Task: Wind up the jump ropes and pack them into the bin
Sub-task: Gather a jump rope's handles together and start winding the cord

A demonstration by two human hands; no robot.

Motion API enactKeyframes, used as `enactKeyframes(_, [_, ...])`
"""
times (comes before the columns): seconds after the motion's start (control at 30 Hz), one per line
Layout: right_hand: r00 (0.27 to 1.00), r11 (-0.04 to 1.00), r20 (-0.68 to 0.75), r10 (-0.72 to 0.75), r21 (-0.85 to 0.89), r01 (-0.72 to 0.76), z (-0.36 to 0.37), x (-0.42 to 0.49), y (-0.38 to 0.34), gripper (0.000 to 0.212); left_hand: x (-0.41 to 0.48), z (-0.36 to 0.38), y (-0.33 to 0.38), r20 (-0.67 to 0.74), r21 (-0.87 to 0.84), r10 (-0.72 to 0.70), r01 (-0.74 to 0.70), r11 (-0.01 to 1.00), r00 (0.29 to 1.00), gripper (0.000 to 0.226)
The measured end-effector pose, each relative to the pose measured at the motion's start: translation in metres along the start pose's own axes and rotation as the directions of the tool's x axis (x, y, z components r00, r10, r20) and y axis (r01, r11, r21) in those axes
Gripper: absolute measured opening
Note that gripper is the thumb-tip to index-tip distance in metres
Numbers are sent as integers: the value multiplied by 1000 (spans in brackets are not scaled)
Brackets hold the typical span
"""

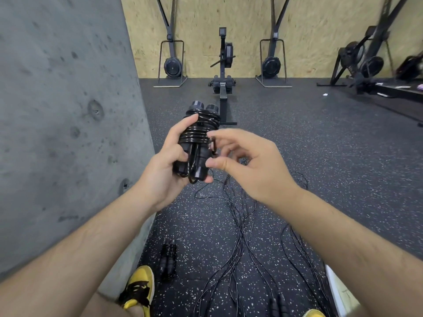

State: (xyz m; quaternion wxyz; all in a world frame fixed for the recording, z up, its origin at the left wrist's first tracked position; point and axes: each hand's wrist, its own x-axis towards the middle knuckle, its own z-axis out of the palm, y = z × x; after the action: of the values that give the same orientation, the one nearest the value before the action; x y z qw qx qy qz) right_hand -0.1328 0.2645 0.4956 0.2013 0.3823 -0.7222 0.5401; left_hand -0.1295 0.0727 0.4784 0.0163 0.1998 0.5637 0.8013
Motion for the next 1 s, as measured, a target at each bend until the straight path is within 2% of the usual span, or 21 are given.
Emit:
enactKeyframes(0.1, [998, 998, -38, 41, 57, -39, -5, 1, -3, 39, -2, 2, 0, 46, 12, -36, 36, 999, 998, 85])
enactKeyframes(0.3, [999, 977, 22, -44, -209, 48, -18, 3, -2, 19, -2, 6, -2, 74, -3, -54, 54, 999, 996, 82])
enactKeyframes(0.4, [991, 921, 105, -79, -372, 113, -22, 6, 0, 9, -1, 9, -1, 55, -3, -42, 43, 999, 998, 82])
enactKeyframes(0.57, [969, 770, 219, -117, -595, 228, -19, 6, 7, 18, 1, 13, -3, 17, 4, -33, 33, 999, 999, 82])
enactKeyframes(0.77, [959, 677, 262, -111, -686, 266, -15, 8, 4, 21, 3, 17, -10, -4, 10, -55, 55, 998, 998, 81])
enactKeyframes(0.9, [960, 681, 274, -50, -694, 234, -11, 6, 3, 22, 3, 17, -12, 18, -63, -87, 88, 994, 996, 82])
enactKeyframes(1.0, [987, 790, 158, 10, -606, 89, -10, 3, 0, 18, 3, 19, -12, 22, -82, -101, 102, 991, 995, 78])
